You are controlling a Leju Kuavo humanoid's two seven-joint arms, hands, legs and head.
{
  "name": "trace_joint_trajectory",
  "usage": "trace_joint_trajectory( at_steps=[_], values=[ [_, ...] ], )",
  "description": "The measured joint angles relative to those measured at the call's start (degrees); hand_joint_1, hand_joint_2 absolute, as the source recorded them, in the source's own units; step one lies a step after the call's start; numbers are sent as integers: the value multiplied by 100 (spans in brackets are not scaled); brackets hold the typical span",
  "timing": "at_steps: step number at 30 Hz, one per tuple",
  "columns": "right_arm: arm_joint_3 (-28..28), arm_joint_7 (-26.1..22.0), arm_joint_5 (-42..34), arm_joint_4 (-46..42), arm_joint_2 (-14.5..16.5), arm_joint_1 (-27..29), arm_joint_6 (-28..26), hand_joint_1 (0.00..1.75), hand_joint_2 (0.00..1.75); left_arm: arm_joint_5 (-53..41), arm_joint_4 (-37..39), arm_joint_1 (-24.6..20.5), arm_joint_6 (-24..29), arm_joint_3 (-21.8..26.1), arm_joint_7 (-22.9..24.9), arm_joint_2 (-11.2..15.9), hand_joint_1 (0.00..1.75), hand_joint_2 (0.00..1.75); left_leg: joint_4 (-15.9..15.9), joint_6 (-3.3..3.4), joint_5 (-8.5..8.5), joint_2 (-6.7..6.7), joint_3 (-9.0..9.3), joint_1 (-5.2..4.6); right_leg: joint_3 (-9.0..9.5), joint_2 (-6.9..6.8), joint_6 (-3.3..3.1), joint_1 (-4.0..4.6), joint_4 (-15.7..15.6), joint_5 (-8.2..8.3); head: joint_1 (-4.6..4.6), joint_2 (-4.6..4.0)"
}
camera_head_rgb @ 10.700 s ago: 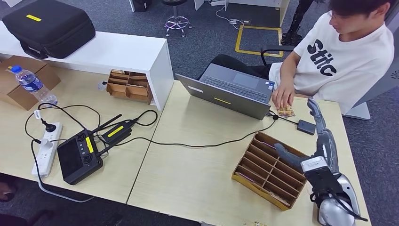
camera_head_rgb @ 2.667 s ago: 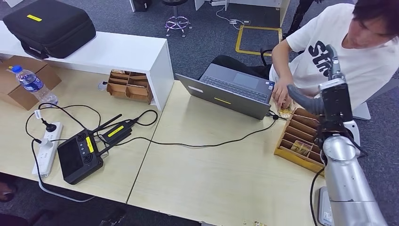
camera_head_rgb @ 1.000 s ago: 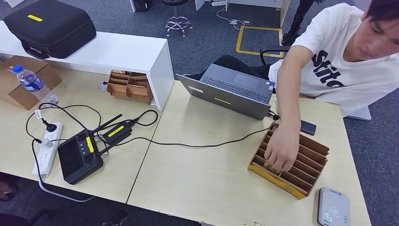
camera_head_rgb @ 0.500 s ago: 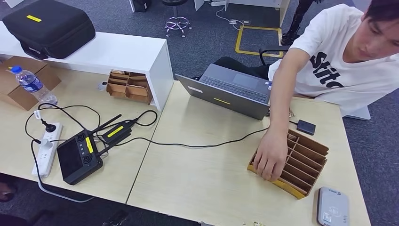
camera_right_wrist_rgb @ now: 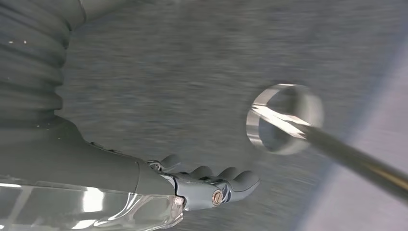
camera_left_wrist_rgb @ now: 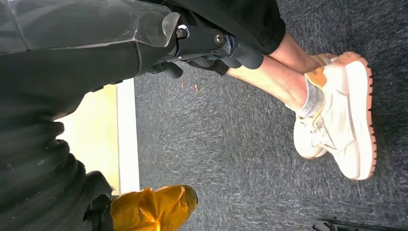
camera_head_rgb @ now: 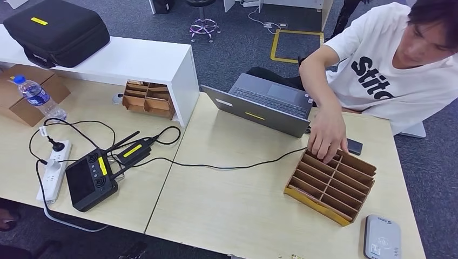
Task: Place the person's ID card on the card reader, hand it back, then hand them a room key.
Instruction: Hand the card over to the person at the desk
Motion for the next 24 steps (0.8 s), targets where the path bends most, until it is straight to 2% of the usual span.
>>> trace_joint_trajectory(
  at_steps=[6,10,20,24],
  values=[
    [6,1419,-42,960,3,-149,805,0,175,-85,0,-7,-90,-2,35,3,0,175,-3,-2,-1,3,0,1,0,3,-4,0,1,-4,1,0],
    [112,2138,72,1340,4,-356,1314,0,175,-140,0,-17,-142,-2,42,14,0,175,-2,-1,0,4,2,-1,1,3,-3,-1,1,-3,2,0],
    [284,2382,183,1676,3,-499,1489,0,175,-175,0,-27,-162,-2,77,43,0,175,-1,-1,-1,3,3,-2,3,2,-3,-2,1,-4,1,0],
    [476,2897,495,1745,2,-513,2074,0,175,-228,0,-55,-212,-5,88,50,0,175,-1,-1,-1,3,2,-2,2,3,-3,-1,1,-4,1,0]
  ],
)
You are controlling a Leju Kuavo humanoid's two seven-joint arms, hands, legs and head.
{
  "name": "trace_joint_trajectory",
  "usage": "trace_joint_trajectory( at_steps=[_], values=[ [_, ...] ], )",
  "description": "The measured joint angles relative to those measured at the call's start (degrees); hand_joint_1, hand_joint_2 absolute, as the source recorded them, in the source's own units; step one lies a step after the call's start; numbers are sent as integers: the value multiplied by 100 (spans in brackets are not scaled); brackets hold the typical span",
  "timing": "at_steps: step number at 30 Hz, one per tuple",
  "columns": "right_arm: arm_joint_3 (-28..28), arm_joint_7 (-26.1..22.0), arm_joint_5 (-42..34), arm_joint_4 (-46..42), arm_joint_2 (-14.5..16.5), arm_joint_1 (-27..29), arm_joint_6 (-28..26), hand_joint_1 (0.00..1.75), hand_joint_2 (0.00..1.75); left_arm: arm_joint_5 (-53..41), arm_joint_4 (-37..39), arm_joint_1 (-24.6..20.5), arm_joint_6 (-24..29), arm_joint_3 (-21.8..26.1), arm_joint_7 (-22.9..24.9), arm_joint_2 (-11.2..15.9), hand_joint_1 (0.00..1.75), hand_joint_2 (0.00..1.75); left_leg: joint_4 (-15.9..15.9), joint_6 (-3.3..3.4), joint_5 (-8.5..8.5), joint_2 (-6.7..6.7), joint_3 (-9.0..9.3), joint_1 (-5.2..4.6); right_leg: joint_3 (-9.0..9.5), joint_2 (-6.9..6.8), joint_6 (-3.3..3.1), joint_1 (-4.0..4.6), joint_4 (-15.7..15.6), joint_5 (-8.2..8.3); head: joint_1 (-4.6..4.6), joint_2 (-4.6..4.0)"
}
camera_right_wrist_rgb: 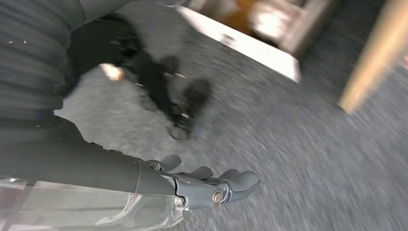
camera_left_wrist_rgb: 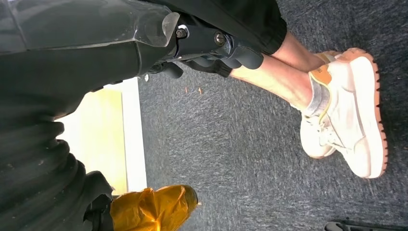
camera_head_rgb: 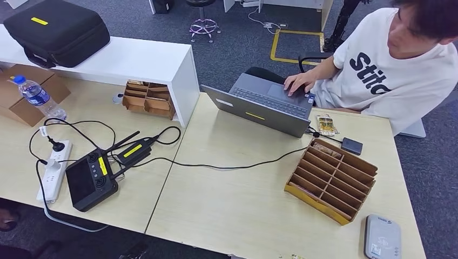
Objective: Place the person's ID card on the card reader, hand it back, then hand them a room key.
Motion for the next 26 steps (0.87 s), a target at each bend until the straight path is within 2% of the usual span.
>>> trace_joint_trajectory(
  at_steps=[3,8,12,19,20,21,22,24,25,26],
  values=[
    [282,367,431,59,0,-41,427,0,175,-49,0,-64,-57,-32,23,3,0,175,0,0,1,-1,1,0,1,-1,0,0,0,0,1,0],
    [984,702,1341,116,-16,-73,651,0,175,-116,0,-172,-109,-139,54,11,0,175,0,1,2,0,1,0,2,0,0,0,0,2,1,0],
    [1469,795,1658,147,-25,-85,825,0,175,-153,0,-250,-133,-210,62,17,0,175,1,2,2,-1,1,-1,2,0,0,-1,0,2,0,0],
    [1893,754,1939,169,-68,-89,850,0,175,-162,0,-307,-154,-273,63,25,0,175,1,0,1,0,1,-1,1,1,0,0,0,2,1,0],
    [1935,722,1975,172,-72,-93,884,2,175,-162,0,-313,-163,-280,63,26,0,175,1,0,1,0,1,-1,0,1,0,0,0,2,0,0],
    [1973,692,2001,174,-75,-97,923,37,175,-162,0,-317,-174,-284,63,26,0,175,1,0,1,0,1,-1,0,1,0,0,0,2,0,0],
    [2004,665,2018,176,-79,-102,965,78,175,-162,0,-321,-186,-285,63,27,10,175,1,0,1,0,1,0,0,1,0,0,0,2,0,0],
    [2059,621,2039,180,-93,-112,1040,161,175,-159,0,-324,-226,-285,63,30,97,175,1,0,1,0,1,0,1,1,0,0,0,2,0,0],
    [2083,602,2052,181,-101,-115,1078,169,175,-154,0,-326,-258,-285,62,34,140,175,1,1,1,0,1,0,1,1,0,0,0,2,1,0],
    [2095,593,2059,183,-106,-117,1097,172,175,-151,0,-326,-275,-285,61,36,175,175,1,1,1,0,1,0,1,1,0,0,0,2,1,0]
  ],
)
